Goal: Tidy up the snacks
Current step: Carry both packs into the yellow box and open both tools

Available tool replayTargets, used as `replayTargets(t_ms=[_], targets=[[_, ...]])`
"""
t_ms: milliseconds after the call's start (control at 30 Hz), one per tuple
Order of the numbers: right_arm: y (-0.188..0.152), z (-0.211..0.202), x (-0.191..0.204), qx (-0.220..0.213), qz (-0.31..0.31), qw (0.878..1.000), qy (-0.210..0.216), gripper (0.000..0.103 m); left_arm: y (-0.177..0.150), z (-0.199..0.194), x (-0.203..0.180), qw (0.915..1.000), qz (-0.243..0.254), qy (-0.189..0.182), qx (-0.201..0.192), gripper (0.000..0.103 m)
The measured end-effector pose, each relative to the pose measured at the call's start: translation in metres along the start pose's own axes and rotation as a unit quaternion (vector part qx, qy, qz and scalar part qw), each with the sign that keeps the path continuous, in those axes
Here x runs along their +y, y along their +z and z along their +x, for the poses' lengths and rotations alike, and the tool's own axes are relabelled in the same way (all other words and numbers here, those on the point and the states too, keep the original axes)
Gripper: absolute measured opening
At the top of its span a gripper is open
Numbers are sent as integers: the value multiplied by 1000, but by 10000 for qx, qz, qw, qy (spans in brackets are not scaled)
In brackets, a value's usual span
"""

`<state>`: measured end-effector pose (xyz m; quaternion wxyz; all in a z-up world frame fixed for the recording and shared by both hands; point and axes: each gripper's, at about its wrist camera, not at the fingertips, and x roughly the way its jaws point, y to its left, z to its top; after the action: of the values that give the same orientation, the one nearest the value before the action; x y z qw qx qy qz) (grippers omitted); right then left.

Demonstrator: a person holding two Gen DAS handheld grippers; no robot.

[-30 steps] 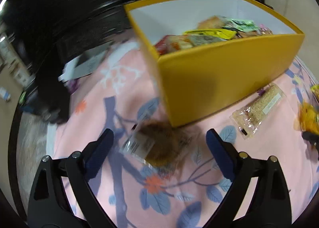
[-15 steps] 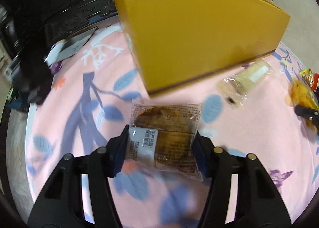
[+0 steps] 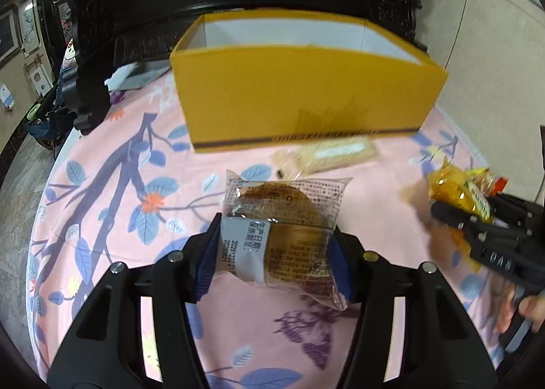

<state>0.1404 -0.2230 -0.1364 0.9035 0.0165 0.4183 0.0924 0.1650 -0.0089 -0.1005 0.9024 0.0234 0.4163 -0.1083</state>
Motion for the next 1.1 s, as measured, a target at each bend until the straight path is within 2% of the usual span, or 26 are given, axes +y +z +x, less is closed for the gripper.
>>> replayTargets(t_ms=[67, 200, 367, 433, 533, 633, 867, 900, 933, 967, 1000, 1100], targets=[[6, -8, 5, -73, -59, 9999, 36, 39, 10, -3, -4, 10000, -25, 11, -45, 57], [40, -27, 13, -274, -273, 9992, 133, 39, 44, -15, -17, 9997, -115, -134, -148, 57], [116, -47, 12, -528, -258, 9976, 368, 39, 119, -31, -24, 9984, -41, -237, -512, 58], [152, -43, 8, -531, -136, 9977, 410, 39, 149, -25, -23, 9985, -108, -267, -468, 58], [191, -28, -3, -442, 170, 9981, 405, 40, 184, -8, -23, 9991, -215, -63, -373, 58], [211, -13, -8, -349, 351, 9979, 418, 40, 201, 9, -19, 9990, -332, 81, -295, 58], [229, 11, -13, -274, 370, 9985, 294, 40, 218, 39, -5, 9984, -554, 52, -128, 59], [233, 13, -14, -337, 366, 9985, 246, 43, 220, 41, -3, 9981, -599, 55, -140, 61], [236, 13, -15, -428, 357, 9983, 191, 58, 222, 41, 0, 9977, -658, 59, -176, 74], [238, 12, -16, -525, 353, 9979, 110, 69, 224, 41, 2, 9972, -711, 92, -210, 91], [241, 10, -18, -611, 367, 9975, 11, 75, 225, 41, 3, 9964, -766, 230, -267, 96], [245, 6, -19, -487, 217, 9986, -30, 76, 227, 36, 6, 9965, -711, 270, -354, 99]])
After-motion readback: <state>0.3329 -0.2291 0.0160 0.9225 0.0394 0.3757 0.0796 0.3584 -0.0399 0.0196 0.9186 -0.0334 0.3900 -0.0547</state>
